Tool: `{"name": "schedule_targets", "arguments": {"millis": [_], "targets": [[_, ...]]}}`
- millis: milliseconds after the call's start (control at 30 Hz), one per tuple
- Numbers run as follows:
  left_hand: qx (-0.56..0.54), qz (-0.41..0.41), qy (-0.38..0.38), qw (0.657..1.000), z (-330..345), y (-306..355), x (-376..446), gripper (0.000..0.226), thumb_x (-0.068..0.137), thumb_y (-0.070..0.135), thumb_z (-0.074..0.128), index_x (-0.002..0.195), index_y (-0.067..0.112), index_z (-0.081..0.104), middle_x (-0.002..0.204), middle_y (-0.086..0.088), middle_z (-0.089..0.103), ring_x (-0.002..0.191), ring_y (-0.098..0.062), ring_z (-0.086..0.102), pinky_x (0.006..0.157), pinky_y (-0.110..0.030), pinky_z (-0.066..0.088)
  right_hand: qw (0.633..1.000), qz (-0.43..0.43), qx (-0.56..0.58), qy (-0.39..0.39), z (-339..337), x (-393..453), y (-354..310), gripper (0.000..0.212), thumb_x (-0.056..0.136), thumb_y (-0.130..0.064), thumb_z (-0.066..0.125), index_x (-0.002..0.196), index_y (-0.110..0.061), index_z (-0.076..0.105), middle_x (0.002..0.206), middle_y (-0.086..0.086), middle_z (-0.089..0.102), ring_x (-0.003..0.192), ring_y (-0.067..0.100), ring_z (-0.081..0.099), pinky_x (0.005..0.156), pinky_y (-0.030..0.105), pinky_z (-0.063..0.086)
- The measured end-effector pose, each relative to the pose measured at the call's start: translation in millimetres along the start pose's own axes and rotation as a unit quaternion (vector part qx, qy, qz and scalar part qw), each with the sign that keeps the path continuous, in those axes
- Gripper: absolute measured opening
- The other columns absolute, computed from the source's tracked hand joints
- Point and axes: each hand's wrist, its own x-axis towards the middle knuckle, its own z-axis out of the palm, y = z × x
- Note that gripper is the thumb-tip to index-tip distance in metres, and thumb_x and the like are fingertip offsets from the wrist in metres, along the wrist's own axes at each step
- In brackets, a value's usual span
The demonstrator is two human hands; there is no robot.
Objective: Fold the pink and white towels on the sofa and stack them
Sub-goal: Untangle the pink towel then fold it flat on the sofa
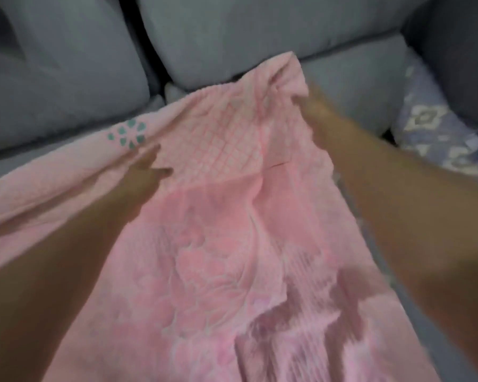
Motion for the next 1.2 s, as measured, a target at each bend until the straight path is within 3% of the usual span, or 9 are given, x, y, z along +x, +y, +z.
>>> {"name": "schedule_targets", "arguments": {"millis": [100, 200, 300, 500, 633, 800, 967, 1067, 1200], "targets": [[0.118, -0.021, -0.080, 0.990, 56, -83, -44, 0.067, 0.097, 0.007, 0.062, 0.154, 0.027, 0.034, 0.141, -0.010, 0.052, 0.074, 0.000, 0.057, 0.064, -0.014, 0.047, 0.960, 0.117, -0.255, -0.008, -50, -55, 157, 0.084, 0.089, -0.047, 0.069, 0.154, -0.011, 0.031, 0.154, 0.015, 0.041, 0.140, 0.033, 0.042, 0.114, 0.041, 0.035], [0.280, -0.003, -0.168, 0.945, 100, -157, -101, 0.067, 0.099, 0.026, 0.058, 0.157, 0.022, 0.026, 0.163, -0.014, 0.027, 0.139, -0.027, 0.046, 0.114, -0.029, 0.033, 0.905, 0.183, -0.370, 0.105, -105, -161, 262, 0.063, 0.091, -0.029, 0.057, 0.146, -0.001, 0.044, 0.146, 0.028, 0.046, 0.135, 0.043, 0.043, 0.114, 0.049, 0.032], [0.404, 0.044, -0.202, 0.891, 128, -203, -165, 0.063, 0.101, 0.032, 0.040, 0.160, 0.022, 0.018, 0.165, -0.007, 0.022, 0.155, -0.024, 0.010, 0.122, -0.028, 0.005, 0.875, 0.218, -0.375, 0.215, -143, -314, 351, 0.058, 0.084, -0.033, 0.047, 0.121, 0.010, 0.058, 0.117, 0.036, 0.058, 0.109, 0.053, 0.053, 0.097, 0.059, 0.043], [0.480, 0.121, -0.216, 0.841, 158, -253, -284, 0.059, 0.069, 0.013, 0.059, 0.127, 0.004, 0.067, 0.127, -0.023, 0.065, 0.119, -0.044, 0.062, 0.096, -0.053, 0.052, 0.750, 0.565, -0.313, 0.140, -195, -522, 441, 0.084, 0.072, -0.074, 0.058, 0.140, -0.026, 0.046, 0.138, 0.021, 0.049, 0.125, 0.043, 0.049, 0.107, 0.051, 0.038], [0.469, 0.004, -0.292, 0.834, 156, -287, -323, 0.057, 0.093, 0.021, 0.047, 0.150, 0.015, 0.045, 0.152, -0.012, 0.046, 0.145, -0.030, 0.036, 0.120, -0.039, 0.029, 0.778, 0.577, -0.108, 0.222, -206, -551, 501, 0.058, 0.061, -0.057, 0.073, 0.105, -0.019, 0.069, 0.100, 0.013, 0.073, 0.098, 0.036, 0.068, 0.081, 0.053, 0.058], [0.403, -0.110, -0.347, 0.840, 136, -297, -346, 0.046, 0.097, 0.020, 0.047, 0.142, 0.029, 0.051, 0.134, 0.000, 0.061, 0.109, -0.011, 0.063, 0.095, -0.028, 0.050, 0.777, 0.513, 0.174, 0.320, -160, -529, 398, 0.010, 0.094, -0.011, 0.059, 0.102, -0.010, 0.064, 0.082, 0.005, 0.062, 0.078, 0.019, 0.060, 0.073, 0.034, 0.044], [0.320, -0.152, -0.420, 0.835, 107, -251, -388, 0.022, 0.099, 0.020, 0.051, 0.096, 0.042, 0.053, 0.109, 0.003, 0.069, 0.087, -0.010, 0.065, 0.079, -0.027, 0.053, 0.796, 0.386, 0.320, 0.339, -92, -520, 277, 0.019, 0.093, 0.000, 0.044, 0.094, -0.010, 0.061, 0.088, 0.005, 0.067, 0.093, 0.022, 0.065, 0.081, 0.038, 0.054], [0.199, -0.154, -0.434, 0.865, 93, -224, -418, 0.046, 0.095, 0.027, 0.062, 0.136, 0.035, 0.043, 0.136, 0.003, 0.054, 0.106, -0.005, 0.058, 0.083, -0.011, 0.045, 0.859, 0.312, 0.333, 0.233, -28, -520, 176, 0.025, 0.088, 0.004, 0.045, 0.085, -0.012, 0.064, 0.084, 0.006, 0.066, 0.087, 0.021, 0.065, 0.087, 0.045, 0.054], [0.109, -0.115, -0.343, 0.926, 71, -197, -438, 0.081, 0.084, 0.041, 0.069, 0.152, 0.027, 0.028, 0.147, 0.015, 0.035, 0.136, -0.007, 0.038, 0.109, -0.023, 0.034, 0.846, 0.327, 0.400, 0.130, 44, -521, 73, 0.016, 0.073, -0.045, 0.055, 0.070, -0.033, 0.064, 0.078, -0.014, 0.061, 0.082, 0.007, 0.059, 0.090, 0.039, 0.053]]}}
